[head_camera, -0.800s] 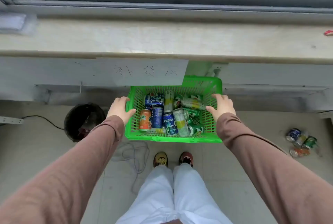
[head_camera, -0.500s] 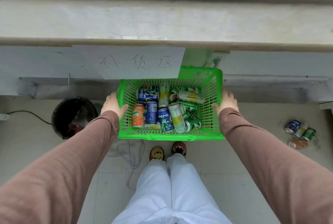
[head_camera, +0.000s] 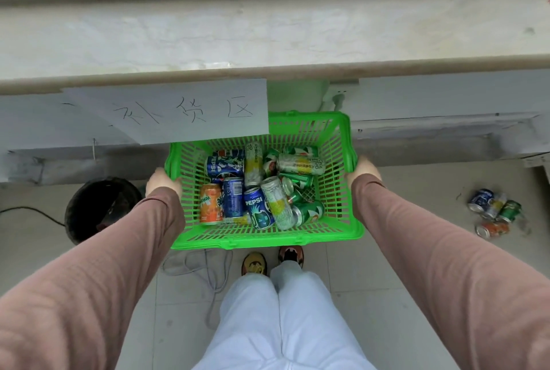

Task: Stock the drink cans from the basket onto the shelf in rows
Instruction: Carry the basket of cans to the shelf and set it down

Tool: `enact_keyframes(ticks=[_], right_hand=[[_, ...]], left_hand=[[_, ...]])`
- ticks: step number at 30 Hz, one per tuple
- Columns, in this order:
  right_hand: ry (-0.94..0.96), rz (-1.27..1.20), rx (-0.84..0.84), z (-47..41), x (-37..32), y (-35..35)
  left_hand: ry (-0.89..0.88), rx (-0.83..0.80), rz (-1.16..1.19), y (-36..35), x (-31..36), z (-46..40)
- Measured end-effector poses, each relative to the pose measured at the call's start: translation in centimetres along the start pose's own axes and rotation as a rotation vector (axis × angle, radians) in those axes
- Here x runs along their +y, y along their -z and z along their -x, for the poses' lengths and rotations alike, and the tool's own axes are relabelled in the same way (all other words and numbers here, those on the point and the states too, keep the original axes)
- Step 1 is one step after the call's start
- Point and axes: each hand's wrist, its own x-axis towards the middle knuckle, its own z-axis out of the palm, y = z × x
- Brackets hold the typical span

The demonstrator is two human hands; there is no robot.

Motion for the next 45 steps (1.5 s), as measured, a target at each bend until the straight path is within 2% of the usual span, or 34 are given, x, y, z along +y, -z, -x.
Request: enact_keyframes(ticks=[4, 10, 20, 35, 45], right_hand=[[0.018, 0.001, 0.023, 2.0, 2.0, 0.9], [-0.058, -0.033, 0.069, 6.2, 6.5, 4.4], [-0.292, -0.164, 0.156, 13.5, 21.9, 9.4], [-0.580, -0.361, 0.257, 16.9, 55.5, 19.6], [-0.839, -0.537, 0.320, 15.1, 72.3, 24.5]], left_hand=[[0.004, 0.000, 0.000, 0.1, -0.5, 2.4], [-0.093, -0.058, -0.014, 1.0, 1.7, 7.0], [-0.339, -0.174, -0.119, -2.1, 10.3, 17.4], [-0.740, -0.242, -0.361, -20.2, 31.0, 41.8], [-0.961, -0.372, -0.466, -35.0, 46.9, 54.9]])
